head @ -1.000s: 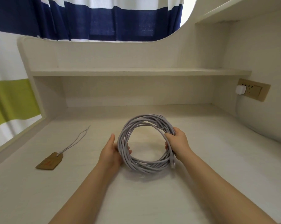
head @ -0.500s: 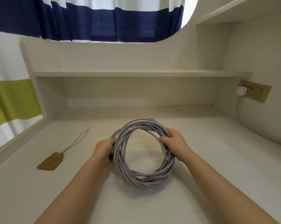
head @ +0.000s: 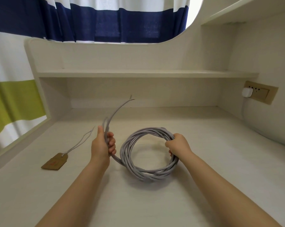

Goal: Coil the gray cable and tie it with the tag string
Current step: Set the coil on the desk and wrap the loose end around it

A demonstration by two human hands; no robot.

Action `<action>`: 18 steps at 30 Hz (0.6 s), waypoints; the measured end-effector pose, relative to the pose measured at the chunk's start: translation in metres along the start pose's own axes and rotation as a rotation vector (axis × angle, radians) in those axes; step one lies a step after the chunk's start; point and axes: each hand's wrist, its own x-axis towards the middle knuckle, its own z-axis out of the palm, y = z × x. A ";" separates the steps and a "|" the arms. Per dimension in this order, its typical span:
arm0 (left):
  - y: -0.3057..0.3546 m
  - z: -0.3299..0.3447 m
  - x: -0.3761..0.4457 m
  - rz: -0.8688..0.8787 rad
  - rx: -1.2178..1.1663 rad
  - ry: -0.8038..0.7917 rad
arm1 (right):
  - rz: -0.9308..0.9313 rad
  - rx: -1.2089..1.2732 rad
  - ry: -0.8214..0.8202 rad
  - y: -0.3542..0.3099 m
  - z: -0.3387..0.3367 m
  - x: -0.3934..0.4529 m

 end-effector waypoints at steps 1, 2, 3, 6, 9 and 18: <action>0.002 0.002 -0.001 0.040 0.054 0.000 | -0.016 -0.013 -0.013 -0.002 0.000 0.000; 0.003 0.005 -0.003 0.084 0.112 0.005 | -0.037 -0.022 -0.029 -0.004 0.001 -0.001; 0.005 0.007 -0.004 0.135 0.174 0.007 | -0.060 -0.032 -0.046 -0.006 0.000 -0.002; 0.011 0.011 -0.005 0.290 0.332 -0.020 | -0.115 -0.049 -0.082 -0.010 0.000 -0.007; 0.021 0.014 -0.004 0.408 0.434 -0.063 | -0.147 -0.037 -0.095 -0.013 0.000 -0.009; 0.040 0.019 -0.007 0.573 0.353 -0.106 | -0.135 -0.068 -0.098 -0.014 -0.002 -0.011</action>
